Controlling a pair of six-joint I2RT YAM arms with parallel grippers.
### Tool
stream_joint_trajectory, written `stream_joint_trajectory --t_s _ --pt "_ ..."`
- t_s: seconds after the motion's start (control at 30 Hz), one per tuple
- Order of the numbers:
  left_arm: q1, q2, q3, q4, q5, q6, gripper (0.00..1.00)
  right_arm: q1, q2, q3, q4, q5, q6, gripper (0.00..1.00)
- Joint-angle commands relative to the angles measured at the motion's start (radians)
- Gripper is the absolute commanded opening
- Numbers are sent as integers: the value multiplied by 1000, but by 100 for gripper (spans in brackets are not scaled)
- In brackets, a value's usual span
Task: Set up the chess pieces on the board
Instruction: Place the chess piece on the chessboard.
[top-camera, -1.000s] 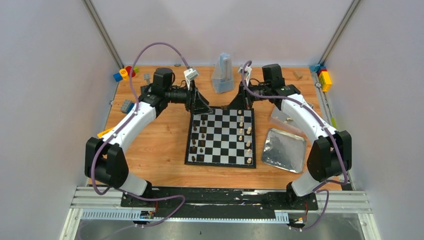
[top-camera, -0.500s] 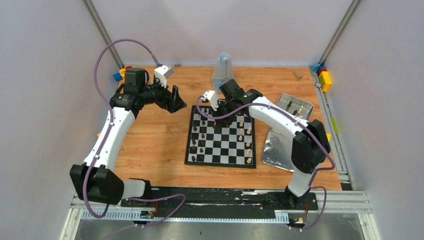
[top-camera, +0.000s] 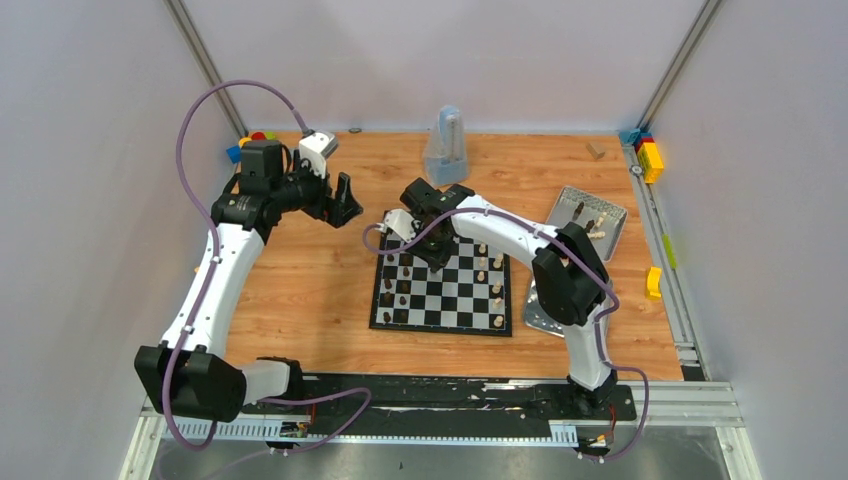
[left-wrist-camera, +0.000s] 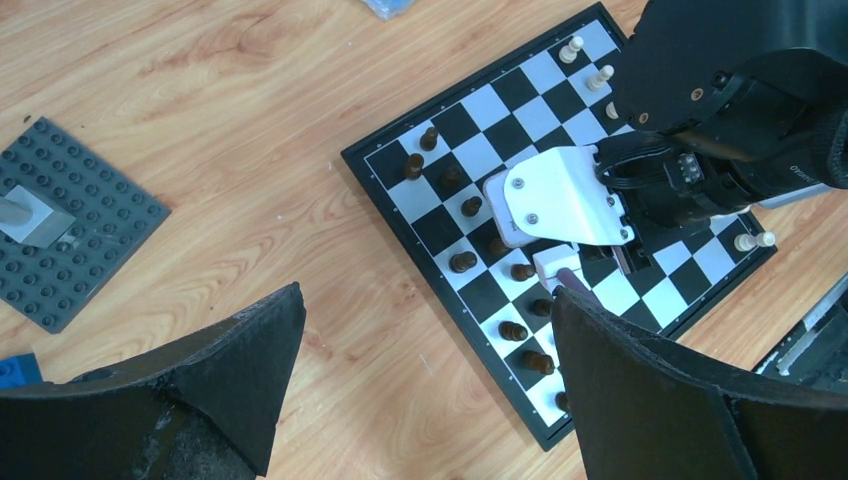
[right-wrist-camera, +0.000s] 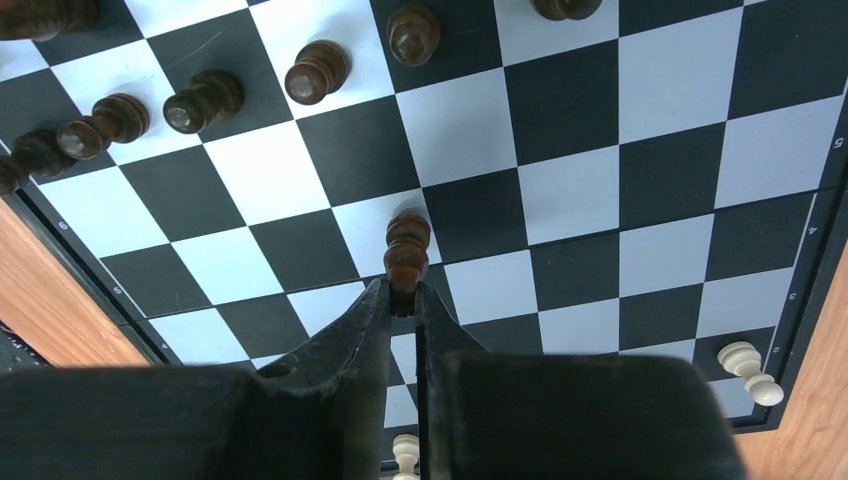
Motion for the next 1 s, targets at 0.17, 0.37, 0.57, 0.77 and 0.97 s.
stream_joint_trajectory --t_s 0.17,0.37,0.57,0.77,0.97 --pt "12 -23 -6 5 -5 22 100 10 45 83 -43 55 -34 8" --pt "14 -31 -1 2 -10 26 100 15 60 94 -44 48 -30 18" --pt "15 -32 -1 2 -18 27 100 15 51 113 -43 34 5 34" --pt "15 -29 -5 5 -25 44 100 -16 -8 97 -34 -28 45 45" --pt "15 -28 -39 31 41 64 100 -131 -138 5 17 -166 74 49"
